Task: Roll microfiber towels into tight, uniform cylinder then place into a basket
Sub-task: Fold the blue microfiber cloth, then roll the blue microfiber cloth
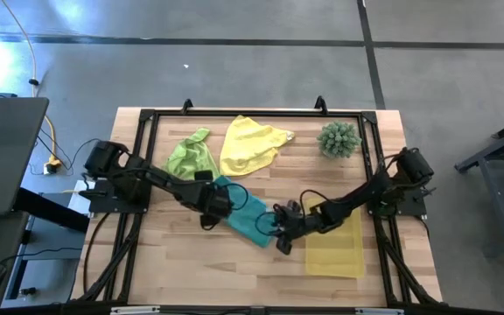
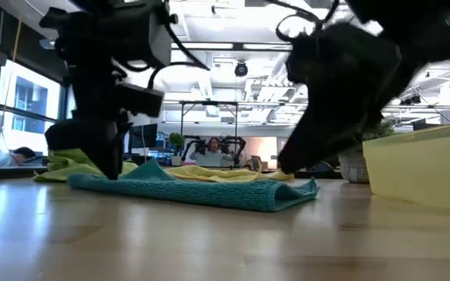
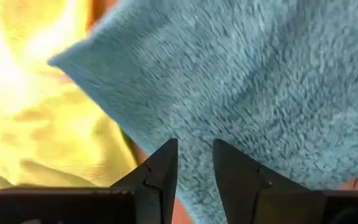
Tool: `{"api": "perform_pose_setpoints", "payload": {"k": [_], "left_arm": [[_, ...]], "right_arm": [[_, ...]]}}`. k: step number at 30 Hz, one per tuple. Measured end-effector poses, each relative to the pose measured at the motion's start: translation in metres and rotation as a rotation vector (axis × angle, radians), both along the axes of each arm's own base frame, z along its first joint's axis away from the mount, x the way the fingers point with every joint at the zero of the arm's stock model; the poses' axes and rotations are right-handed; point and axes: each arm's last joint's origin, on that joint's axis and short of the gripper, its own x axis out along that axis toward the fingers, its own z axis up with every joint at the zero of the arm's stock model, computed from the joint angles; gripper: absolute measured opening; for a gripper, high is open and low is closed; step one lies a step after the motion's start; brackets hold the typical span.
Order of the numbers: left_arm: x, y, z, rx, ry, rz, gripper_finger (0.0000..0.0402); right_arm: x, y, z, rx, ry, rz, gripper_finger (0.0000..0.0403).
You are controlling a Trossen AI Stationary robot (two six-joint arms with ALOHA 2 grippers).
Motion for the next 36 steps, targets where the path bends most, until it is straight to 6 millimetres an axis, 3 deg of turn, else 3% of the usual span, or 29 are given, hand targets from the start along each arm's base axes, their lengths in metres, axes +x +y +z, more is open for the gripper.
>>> {"api": "perform_pose_setpoints", "payload": {"k": [5, 8, 12, 18, 25, 31, 36], "left_arm": [[0.005, -0.012, 0.029, -0.025, -0.140, -0.001, 0.0090], [0.009, -0.025, 0.045, -0.078, -0.311, 0.072, 0.0090], [0.017, -0.044, 0.050, -0.166, -0.522, 0.153, 0.0090], [0.035, -0.070, 0.026, -0.171, -0.644, 0.177, 0.0090], [0.060, -0.086, -0.007, -0.220, -0.757, 0.145, 0.0090], [0.064, -0.088, -0.031, -0.250, -0.712, 0.152, 0.0090], [0.062, -0.099, -0.036, -0.338, -0.651, 0.108, 0.0090]], "right_arm": [[0.019, -0.009, 0.029, -0.223, 0.136, 0.137, 0.0139], [0.029, -0.024, 0.045, -0.338, 0.206, 0.209, 0.0139], [0.038, -0.044, 0.056, -0.449, 0.235, 0.323, 0.0139], [0.037, -0.062, 0.045, -0.422, 0.267, 0.505, 0.0139], [0.030, -0.060, 0.030, -0.542, 0.245, 0.682, 0.0139], [0.028, -0.059, 0.025, -0.487, 0.237, 0.584, 0.0139], [0.028, -0.056, 0.026, -0.448, 0.231, 0.535, 0.0139]]}}
